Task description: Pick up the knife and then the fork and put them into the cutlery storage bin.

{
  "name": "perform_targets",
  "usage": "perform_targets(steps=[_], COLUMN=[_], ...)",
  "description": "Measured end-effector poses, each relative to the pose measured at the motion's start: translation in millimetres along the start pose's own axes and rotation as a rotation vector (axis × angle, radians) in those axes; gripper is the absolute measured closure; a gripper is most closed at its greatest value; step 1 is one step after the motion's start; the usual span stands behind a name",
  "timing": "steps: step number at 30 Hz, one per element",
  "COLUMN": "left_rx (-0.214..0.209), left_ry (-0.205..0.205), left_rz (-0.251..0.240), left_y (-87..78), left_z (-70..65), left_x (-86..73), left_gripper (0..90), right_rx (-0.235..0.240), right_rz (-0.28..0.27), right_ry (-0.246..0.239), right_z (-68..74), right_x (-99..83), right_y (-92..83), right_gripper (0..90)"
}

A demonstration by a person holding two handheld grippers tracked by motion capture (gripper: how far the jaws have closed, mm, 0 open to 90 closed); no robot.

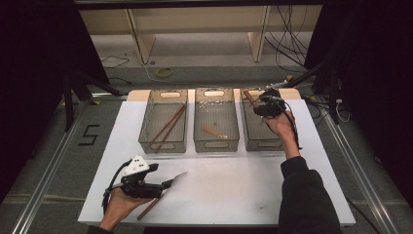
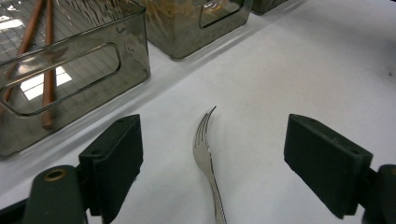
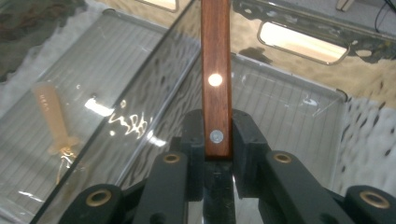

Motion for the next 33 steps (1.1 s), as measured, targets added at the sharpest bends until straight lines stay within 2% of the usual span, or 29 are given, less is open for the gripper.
perform_targets(steps=[5,8,18,21,24,29,33], left_rx=[-0.001,-0.004,-0.008,-0.006,-0.010,-0.009,-0.011], left_ry=[0.002,0.000,0.007,0.005,0.007,0.020,0.031], left_rz=[0.001,0.001,0.017,0.024,0.033,0.075,0.126], left_y=[0.2,0.1,0.6,-0.5,-1.6,-1.2,-1.9], left_z=[-0.2,0.1,0.0,1.4,3.3,3.6,5.7], left_x=[-0.1,-0.2,-0.4,0.7,3.2,5.6,4.4], left_gripper=[19.3,19.3,19.3,19.3,19.5,19.6,19.6], right_rx=[-0.026,0.001,0.068,0.103,0.139,0.204,0.239], right_rz=[0.023,0.012,-0.026,-0.051,-0.059,-0.090,-0.094], right_ry=[0.014,0.013,-0.025,-0.049,-0.100,-0.167,-0.203], right_z=[-1.6,1.6,15.3,24.5,38.1,62.2,74.1], right_x=[-2.4,-1.0,-1.4,-3.7,-10.2,-26.5,-45.9], right_y=[6.9,6.4,-12.1,-22.6,-35.1,-55.7,-65.2], right_gripper=[76.3,64.8,52.2,48.2,44.7,41.0,40.8])
Point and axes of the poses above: each handheld gripper's, and its own axes: y roughly forward along the jaws, x roughly out of its top, z roughly to its left, the point moved 4 cm from there along y, roughly forward along the jaws, and after that the axes turned 9 degrees about y, right-handed, at the moved point
